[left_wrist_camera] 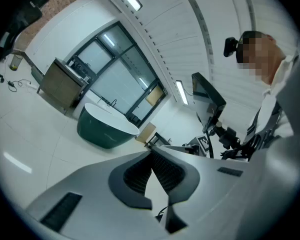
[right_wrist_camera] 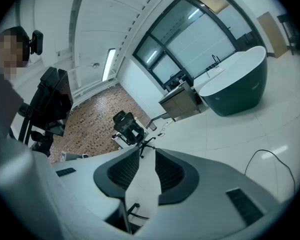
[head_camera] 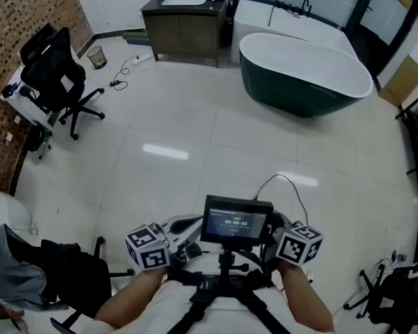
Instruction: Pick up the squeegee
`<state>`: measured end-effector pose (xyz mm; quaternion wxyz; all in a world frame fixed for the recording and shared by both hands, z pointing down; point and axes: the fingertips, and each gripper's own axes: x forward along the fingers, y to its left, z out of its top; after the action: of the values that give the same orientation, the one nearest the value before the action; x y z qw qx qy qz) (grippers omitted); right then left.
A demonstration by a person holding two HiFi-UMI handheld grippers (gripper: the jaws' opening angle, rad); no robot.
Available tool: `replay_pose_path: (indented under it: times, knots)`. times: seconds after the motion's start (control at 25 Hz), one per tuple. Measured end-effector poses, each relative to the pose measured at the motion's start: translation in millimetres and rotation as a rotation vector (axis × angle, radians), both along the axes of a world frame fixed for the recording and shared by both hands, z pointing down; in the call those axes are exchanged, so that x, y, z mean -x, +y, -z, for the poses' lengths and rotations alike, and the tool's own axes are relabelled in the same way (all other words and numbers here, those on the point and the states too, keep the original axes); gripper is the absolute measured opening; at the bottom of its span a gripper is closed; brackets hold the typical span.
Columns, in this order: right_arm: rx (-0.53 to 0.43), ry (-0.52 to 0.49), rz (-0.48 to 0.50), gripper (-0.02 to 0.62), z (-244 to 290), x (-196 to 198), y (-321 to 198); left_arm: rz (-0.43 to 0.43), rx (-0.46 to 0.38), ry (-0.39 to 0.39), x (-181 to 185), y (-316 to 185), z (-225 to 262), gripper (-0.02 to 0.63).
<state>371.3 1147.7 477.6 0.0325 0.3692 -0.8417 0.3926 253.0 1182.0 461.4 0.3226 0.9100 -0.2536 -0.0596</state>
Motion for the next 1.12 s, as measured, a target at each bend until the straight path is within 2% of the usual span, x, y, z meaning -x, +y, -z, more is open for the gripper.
replay_pose_path:
  times: [0.24,0.44,0.56,0.76,1.12]
  knots:
    - [0.076,0.007,-0.019,0.104,-10.9,13.9,32.5,0.021,0.067,0.032,23.4,31.0,-7.5,-0.006]
    - [0.077,0.011,-0.022,0.104,-15.9,28.6,34.4,0.064,0.077,0.053,49.0,40.0,-11.5,-0.006]
    - [0.07,0.013,-0.036,0.104,-13.1,38.9,33.5,0.062,0.075,0.064,62.3,46.0,-12.8,-0.006]
    - [0.067,0.028,-0.015,0.104,-11.5,64.7,30.6,0.094,0.065,0.072,91.5,49.9,-7.8,-0.006]
    - [0.063,0.069,0.006,0.133,-11.4,85.8,18.0,0.151,0.102,0.103,115.8,50.9,-18.9,-0.006]
